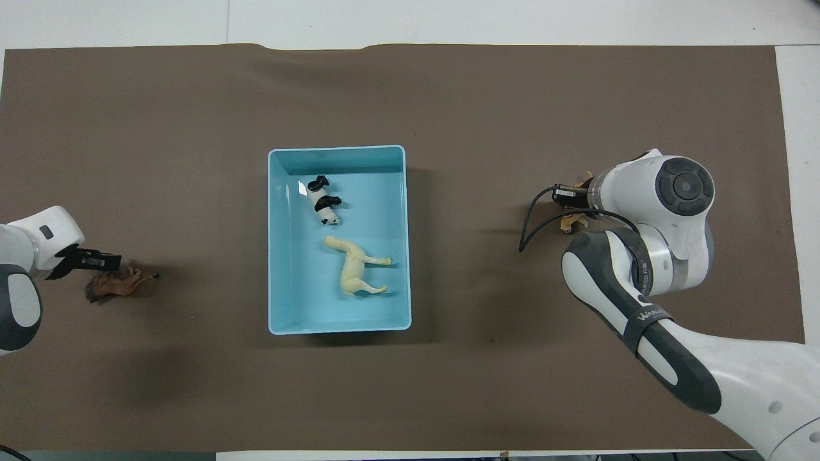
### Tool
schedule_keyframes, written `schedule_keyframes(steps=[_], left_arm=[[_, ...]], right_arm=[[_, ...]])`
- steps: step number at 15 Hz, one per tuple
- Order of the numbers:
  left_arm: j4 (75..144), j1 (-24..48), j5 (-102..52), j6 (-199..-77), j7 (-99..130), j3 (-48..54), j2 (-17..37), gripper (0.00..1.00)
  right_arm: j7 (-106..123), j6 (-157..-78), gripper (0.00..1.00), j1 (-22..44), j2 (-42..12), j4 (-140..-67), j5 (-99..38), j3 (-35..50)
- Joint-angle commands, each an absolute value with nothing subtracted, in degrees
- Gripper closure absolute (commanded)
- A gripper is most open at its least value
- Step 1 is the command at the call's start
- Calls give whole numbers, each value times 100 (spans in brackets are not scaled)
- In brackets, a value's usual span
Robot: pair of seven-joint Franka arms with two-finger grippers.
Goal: Put all toys into storage box
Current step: 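Carry the orange tiger into the box with the right gripper and release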
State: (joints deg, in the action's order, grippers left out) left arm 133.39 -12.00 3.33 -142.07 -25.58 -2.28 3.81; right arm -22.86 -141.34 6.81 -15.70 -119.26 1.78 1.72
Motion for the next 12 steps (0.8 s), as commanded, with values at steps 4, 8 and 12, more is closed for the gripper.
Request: schedule_keyframes(steps=[4, 8, 12], left_arm=[[13526, -1239, 413, -14335, -2461, -176, 229, 63], [13798, -1239, 413, -14598, -2461, -176, 202, 90], [13816, -1248, 413, -14616, -2461, -176, 211, 100]], right_arm=[[-2853, -10650, 100, 1569, -1992, -8867, 211, 246], [-4041, -10238, 100, 2731, -2495, -7682, 36, 255], [-4833, -10825, 100, 3593, -3444, -7014, 35, 229]])
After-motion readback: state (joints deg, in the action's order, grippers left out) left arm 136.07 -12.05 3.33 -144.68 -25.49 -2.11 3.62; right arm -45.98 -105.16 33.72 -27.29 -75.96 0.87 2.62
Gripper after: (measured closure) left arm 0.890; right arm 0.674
